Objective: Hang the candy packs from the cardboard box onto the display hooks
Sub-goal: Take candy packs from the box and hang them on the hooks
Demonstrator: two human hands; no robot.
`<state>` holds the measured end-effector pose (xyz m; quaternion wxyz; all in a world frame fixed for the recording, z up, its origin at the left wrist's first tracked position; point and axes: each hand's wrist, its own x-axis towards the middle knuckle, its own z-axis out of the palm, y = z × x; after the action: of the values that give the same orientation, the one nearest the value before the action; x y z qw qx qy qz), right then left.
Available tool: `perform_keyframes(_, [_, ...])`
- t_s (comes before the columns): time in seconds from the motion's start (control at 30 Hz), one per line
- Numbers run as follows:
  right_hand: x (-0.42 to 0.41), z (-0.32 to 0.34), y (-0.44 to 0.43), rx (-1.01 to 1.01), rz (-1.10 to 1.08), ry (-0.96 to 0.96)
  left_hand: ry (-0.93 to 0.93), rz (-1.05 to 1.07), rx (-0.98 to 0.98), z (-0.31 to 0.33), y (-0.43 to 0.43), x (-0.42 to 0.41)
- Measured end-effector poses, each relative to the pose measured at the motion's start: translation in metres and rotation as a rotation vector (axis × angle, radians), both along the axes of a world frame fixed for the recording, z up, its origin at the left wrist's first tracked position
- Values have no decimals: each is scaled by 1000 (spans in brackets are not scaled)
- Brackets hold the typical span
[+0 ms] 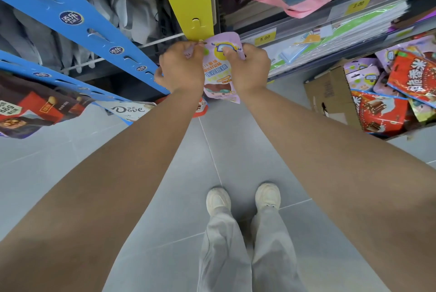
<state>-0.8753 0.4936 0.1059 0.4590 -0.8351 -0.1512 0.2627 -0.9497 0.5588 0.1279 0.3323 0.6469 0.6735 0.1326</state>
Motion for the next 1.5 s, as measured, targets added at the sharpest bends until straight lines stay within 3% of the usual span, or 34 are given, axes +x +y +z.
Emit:
perform_keyframes(0.13, [0, -1, 0, 21, -29, -7, -129, 176, 40, 5, -15, 7])
perform_keyframes(0.5, [0, 1, 0, -45, -38, 58, -121, 83, 101, -4, -17, 5])
perform_keyframes(0.77, [-1, 3, 5, -255, -1, -22, -228, 355, -217, 0, -3, 18])
perform_keyframes(0.87, [3, -1, 6, -293, 30, 44, -138, 283, -275, 6, -4, 18])
perform_keyframes(0.97, [3, -3, 3, -316, 70, 169, -29, 187, -186, -1, -5, 13])
perform_keyframes(1.13, [-2, -1, -6, -357, 202, 246, -81, -49, -43, -11, -8, -9])
perform_keyframes(1.4, [14, 22, -49, -325, 174, 357, 64, -170, -121, 17, -31, -17])
perform_keyframes(1.5, [35, 39, -89, -320, 115, 389, 161, -171, -291, 29, -54, 3])
